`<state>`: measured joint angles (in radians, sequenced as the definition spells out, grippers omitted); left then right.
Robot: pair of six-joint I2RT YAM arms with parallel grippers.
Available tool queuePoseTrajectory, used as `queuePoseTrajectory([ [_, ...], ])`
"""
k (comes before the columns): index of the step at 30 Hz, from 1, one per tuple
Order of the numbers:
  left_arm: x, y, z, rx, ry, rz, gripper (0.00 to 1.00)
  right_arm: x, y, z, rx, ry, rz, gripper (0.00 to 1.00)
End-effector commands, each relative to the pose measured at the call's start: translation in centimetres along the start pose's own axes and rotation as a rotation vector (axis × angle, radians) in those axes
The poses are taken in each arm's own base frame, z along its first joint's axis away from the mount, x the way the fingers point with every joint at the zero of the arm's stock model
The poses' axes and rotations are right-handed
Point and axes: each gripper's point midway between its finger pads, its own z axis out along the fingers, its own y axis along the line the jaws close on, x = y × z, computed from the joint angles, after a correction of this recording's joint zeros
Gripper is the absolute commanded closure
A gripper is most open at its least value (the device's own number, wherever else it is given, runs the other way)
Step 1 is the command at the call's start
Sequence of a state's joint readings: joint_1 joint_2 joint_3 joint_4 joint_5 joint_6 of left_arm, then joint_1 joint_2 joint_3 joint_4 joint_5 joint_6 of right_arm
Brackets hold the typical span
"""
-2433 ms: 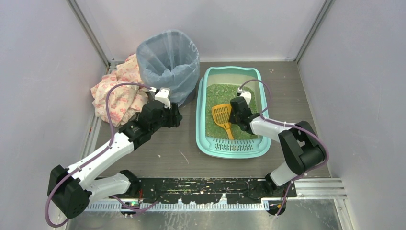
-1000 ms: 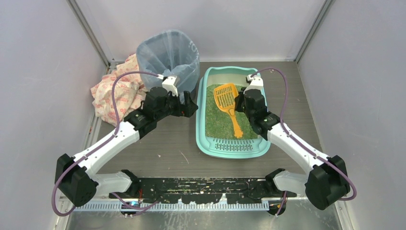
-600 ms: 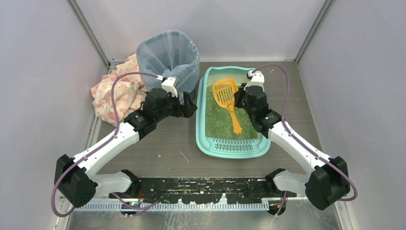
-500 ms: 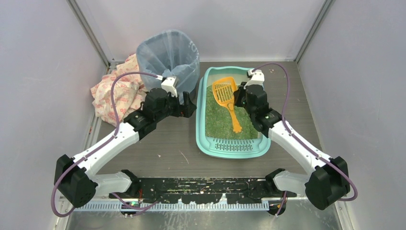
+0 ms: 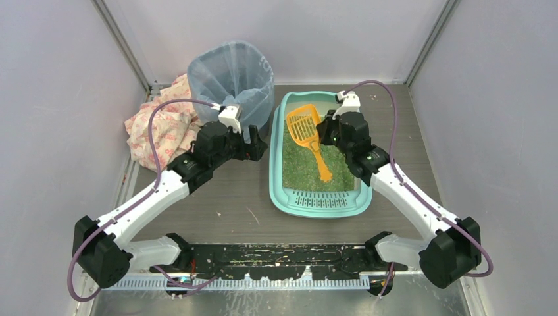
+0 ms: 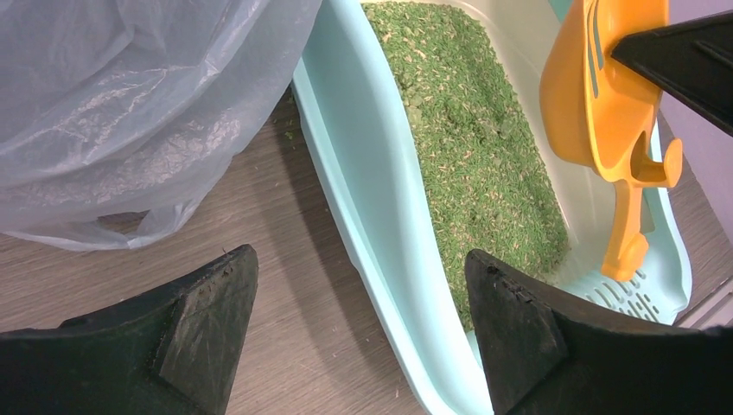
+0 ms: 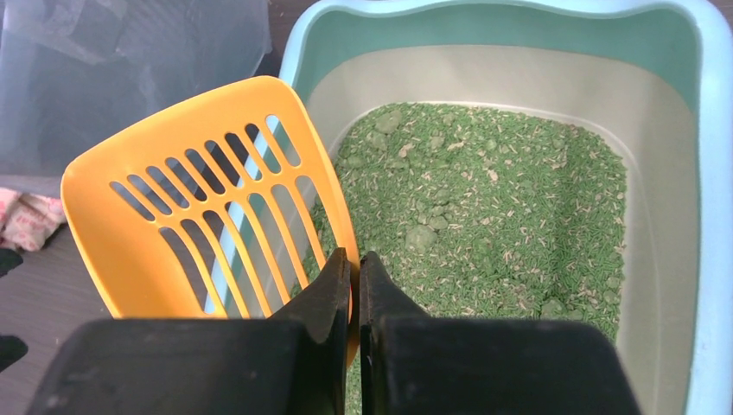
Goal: Clean the litter box
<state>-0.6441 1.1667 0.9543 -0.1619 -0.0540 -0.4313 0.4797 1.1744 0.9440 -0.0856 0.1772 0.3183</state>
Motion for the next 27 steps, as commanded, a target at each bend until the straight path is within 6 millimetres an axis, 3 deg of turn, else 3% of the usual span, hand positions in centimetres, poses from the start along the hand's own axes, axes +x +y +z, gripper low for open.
queuePoseTrajectory([
  [1, -2.0, -0.6, -0.7, 0.021, -0.065, 0.024, 0.11, -3.0, 1.8, -1.4, -0.08, -0.045, -0.034, 0.99],
  [7, -2.3, -3.2, -0.9, 0.147, -0.028, 0.018, 0.09, -2.8, 1.1, -2.8, -0.069, -0.012, -0.116, 0.99],
  [12, -4.1, -4.6, -3.2, 0.239, -0.086, -0.01, 0.09, -3.1, 0.7, -3.7, -0.057, -0.007, -0.152, 0.99],
  [27, -3.9, -2.1, -3.8, 0.175, -0.101, -0.027, 0.09, -1.5, 0.7, -3.4, -0.067, 0.034, -0.141, 0.99],
])
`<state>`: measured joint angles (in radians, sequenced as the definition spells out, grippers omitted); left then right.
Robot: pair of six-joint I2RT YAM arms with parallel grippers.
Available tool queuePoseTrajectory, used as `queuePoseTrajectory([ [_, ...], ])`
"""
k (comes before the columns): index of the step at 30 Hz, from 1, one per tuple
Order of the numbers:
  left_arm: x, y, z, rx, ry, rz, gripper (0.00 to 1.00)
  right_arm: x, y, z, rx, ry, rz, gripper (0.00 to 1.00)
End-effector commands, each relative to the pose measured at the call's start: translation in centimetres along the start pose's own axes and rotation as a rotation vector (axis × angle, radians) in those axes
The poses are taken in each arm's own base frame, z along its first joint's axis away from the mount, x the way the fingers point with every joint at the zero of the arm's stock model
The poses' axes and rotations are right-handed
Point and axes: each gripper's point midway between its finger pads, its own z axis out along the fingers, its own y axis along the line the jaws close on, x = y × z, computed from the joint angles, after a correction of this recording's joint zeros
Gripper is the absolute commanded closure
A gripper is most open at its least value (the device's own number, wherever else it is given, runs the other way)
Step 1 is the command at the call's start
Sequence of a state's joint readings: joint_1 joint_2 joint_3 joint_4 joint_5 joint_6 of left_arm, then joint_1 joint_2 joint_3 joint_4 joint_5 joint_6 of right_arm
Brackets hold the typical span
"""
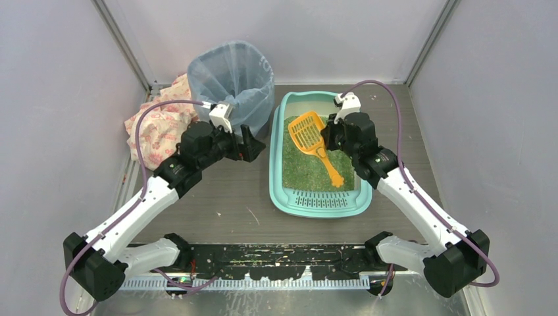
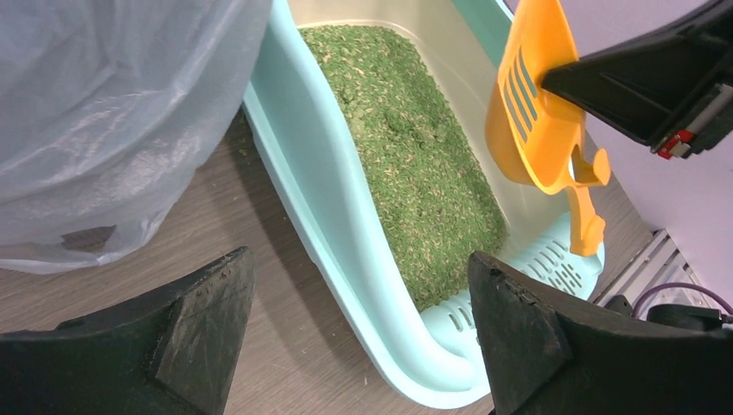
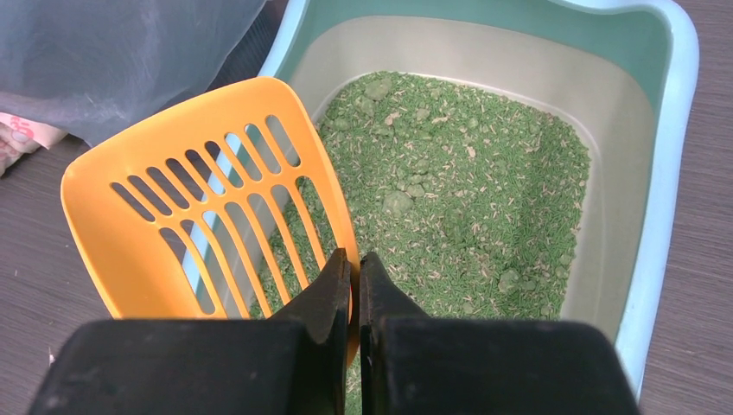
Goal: Clean the litter box
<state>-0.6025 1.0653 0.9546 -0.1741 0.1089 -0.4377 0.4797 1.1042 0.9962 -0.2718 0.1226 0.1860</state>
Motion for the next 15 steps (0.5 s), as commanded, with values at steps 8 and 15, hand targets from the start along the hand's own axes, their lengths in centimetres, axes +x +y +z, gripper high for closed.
queuePoseTrajectory([
  [8, -2.5, -1.1, -0.9, 0.086, -0.072, -0.045, 0.1, 0.7, 1.6, -1.4, -0.101, 0.033, 0.001, 0.99],
  [15, -3.7, -2.5, -1.3, 0.145, -0.106, -0.069, 0.11, 1.6, 3.5, -2.3, -0.197, 0.07, 0.0, 0.99],
])
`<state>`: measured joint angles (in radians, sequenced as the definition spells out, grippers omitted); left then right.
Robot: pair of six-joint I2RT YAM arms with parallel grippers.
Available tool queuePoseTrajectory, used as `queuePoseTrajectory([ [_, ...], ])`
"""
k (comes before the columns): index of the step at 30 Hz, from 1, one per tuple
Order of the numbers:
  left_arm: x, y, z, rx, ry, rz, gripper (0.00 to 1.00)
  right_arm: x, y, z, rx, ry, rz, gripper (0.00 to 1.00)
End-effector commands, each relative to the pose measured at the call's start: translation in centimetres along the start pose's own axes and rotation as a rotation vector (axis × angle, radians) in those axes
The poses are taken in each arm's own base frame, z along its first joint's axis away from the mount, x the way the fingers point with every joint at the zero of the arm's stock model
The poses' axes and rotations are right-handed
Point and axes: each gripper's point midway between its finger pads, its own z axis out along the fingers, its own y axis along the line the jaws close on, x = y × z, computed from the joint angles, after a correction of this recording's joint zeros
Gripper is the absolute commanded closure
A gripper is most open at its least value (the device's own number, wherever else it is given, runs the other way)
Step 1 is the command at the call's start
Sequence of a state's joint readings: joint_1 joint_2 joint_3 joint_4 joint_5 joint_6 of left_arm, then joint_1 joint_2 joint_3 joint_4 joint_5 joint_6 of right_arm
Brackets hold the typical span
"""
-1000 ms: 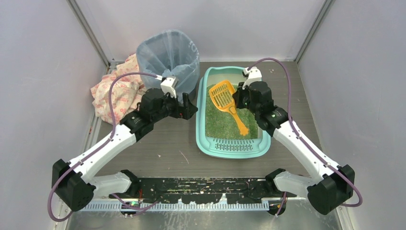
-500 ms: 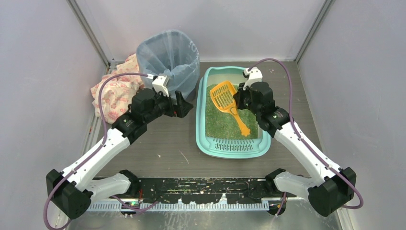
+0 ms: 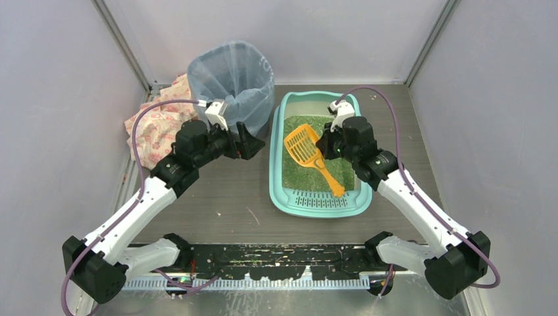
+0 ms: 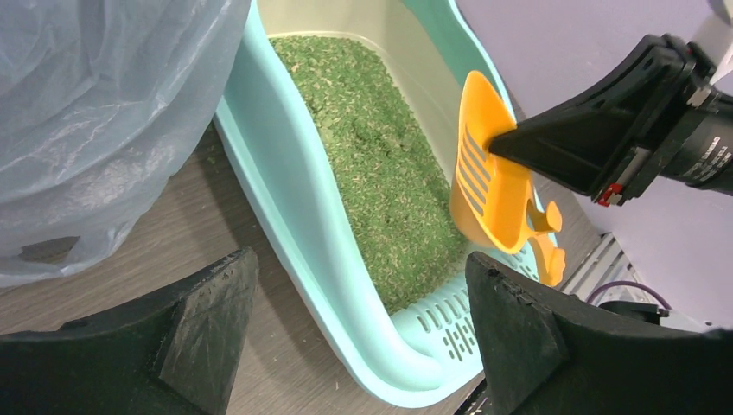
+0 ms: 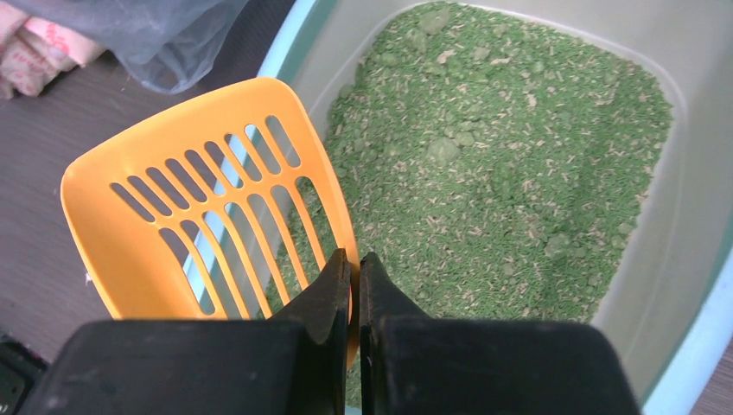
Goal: Clean the litter box
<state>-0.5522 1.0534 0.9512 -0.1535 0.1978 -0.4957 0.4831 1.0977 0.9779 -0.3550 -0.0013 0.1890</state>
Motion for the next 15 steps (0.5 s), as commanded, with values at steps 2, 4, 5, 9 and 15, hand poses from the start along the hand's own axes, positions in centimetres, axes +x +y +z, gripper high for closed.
queuePoseTrajectory([
  [2, -2.9, -2.5, -0.5, 0.101, -0.089, -0.004, 0.11, -1.1, 2.4, -1.6, -0.107, -0.043, -0.008, 0.99],
  [4, -3.0, -2.6, -0.3, 0.105, -0.086, -0.003, 0.11, -1.1, 2.7, -1.7, -0.116, -0.038, -0.013, 0.99],
  [5, -3.0, -2.6, -0.2, 0.105, -0.082, -0.004, 0.11, -1.0, 2.9, -1.8, -0.123, -0.035, -0.016, 0.99],
  [9, -2.7, -3.0, 0.6, 0.127, -0.044, 0.0, 0.11, -0.9, 3.8, -2.1, -0.153, -0.021, -0.03, 0.99],
  [15, -1.8, -4.5, 1.7, 0.229, 0.005, -0.034, 0.12, -0.7, 4.7, -2.4, -0.189, -0.008, -0.046, 0.99],
])
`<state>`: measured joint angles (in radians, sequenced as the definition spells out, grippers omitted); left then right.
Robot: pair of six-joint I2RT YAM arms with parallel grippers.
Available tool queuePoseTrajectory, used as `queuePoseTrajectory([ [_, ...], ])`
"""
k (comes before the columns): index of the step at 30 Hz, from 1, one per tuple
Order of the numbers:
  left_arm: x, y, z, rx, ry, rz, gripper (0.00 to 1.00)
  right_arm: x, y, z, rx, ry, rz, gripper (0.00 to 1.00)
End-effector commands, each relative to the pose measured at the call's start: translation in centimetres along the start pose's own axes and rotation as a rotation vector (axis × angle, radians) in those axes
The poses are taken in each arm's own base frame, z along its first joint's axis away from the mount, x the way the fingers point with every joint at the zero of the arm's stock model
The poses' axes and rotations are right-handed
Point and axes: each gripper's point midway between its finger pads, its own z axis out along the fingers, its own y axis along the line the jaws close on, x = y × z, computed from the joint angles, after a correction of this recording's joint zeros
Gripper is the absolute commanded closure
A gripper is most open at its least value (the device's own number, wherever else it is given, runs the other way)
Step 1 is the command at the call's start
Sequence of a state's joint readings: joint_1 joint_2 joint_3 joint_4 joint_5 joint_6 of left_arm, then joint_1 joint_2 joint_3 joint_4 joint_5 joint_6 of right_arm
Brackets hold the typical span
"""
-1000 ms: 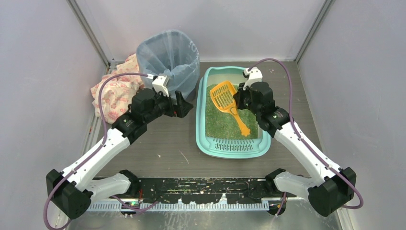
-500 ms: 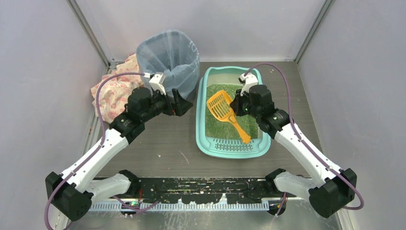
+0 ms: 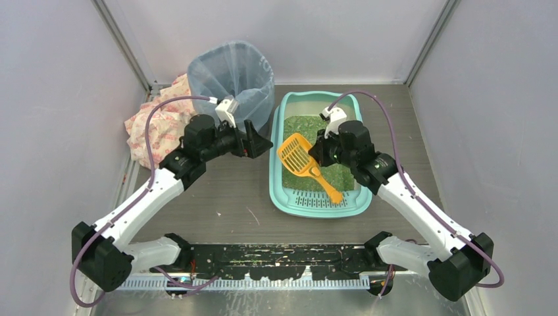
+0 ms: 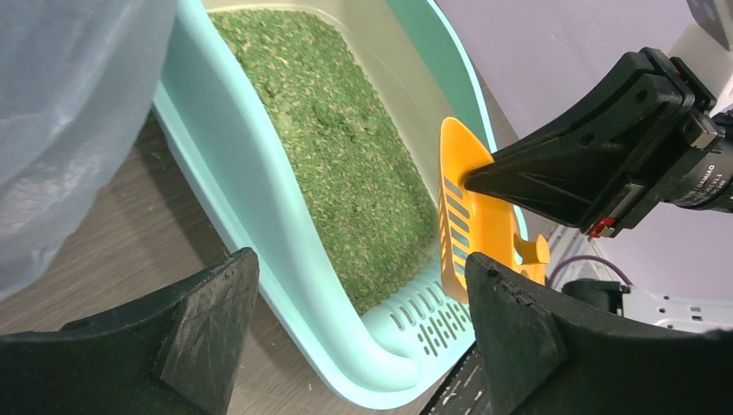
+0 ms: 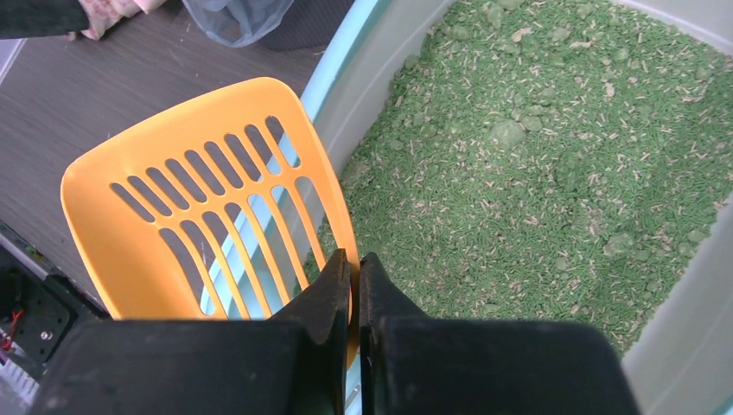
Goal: Clean the litter box
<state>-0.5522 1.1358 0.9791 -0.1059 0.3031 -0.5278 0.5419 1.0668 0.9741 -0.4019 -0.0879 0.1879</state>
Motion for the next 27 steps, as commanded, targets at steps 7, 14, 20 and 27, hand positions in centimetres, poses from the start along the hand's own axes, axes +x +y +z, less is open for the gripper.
queuePoseTrajectory([
  [7, -1.0, -4.6, 0.9, 0.241, 0.046, -0.03, 0.14, -1.9, 3.2, -0.7, -0.105, -0.041, -0.042, 0.99],
  [14, 0.2, -5.7, 2.0, 0.299, 0.086, -0.048, 0.2, -1.6, 4.3, 0.1, -0.118, -0.023, -0.065, 0.99],
  [20, 2.5, -6.1, 2.7, 0.311, 0.152, -0.057, 0.26, -2.5, 4.3, -0.1, -0.099, -0.047, -0.077, 0.99],
  [27, 3.6, -5.7, 3.3, 0.309, 0.186, -0.067, 0.73, -2.9, 4.9, -0.4, -0.124, -0.056, -0.077, 0.99],
])
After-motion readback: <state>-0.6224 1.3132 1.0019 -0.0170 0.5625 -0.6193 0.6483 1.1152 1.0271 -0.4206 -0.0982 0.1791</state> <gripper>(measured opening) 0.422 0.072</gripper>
